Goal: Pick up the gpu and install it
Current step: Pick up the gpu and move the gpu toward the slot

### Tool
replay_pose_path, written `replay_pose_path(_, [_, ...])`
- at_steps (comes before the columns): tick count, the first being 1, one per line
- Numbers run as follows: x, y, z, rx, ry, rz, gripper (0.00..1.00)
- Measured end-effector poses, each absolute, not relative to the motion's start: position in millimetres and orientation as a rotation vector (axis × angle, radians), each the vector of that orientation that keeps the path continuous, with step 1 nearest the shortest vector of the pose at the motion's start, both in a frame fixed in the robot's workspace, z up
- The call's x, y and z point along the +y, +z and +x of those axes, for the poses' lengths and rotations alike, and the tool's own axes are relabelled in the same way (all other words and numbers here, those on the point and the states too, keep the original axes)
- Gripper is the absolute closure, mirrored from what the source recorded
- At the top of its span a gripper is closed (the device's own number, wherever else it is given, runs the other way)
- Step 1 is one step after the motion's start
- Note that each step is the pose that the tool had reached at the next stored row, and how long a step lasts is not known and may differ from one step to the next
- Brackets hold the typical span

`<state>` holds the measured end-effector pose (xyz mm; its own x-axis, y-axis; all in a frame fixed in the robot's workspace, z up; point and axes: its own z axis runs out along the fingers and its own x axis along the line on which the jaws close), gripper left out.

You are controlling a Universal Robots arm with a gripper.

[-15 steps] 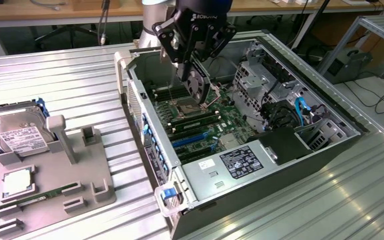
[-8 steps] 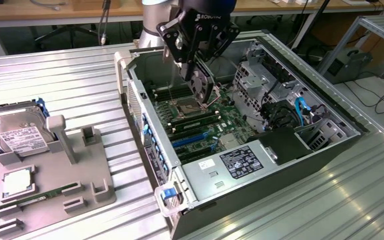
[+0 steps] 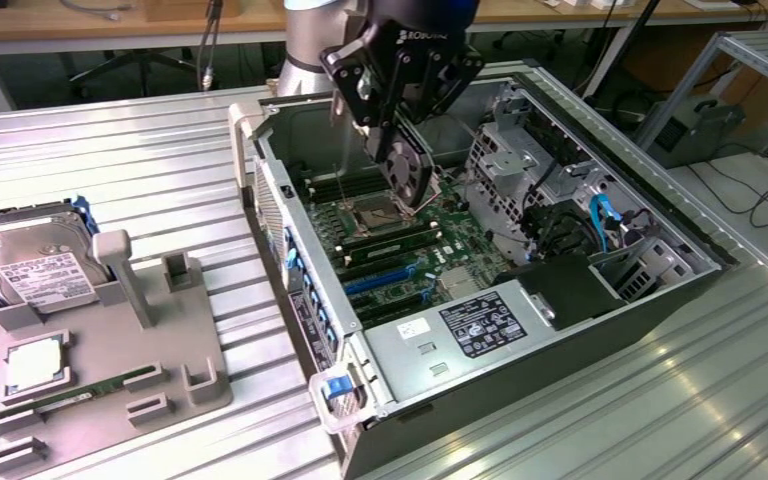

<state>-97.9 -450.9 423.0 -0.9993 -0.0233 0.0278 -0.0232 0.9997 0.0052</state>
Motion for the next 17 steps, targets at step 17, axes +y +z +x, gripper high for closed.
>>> replay_pose_path(17, [-450.9,422.2,-88.8,-3.114,-0.008,0.036,0.72])
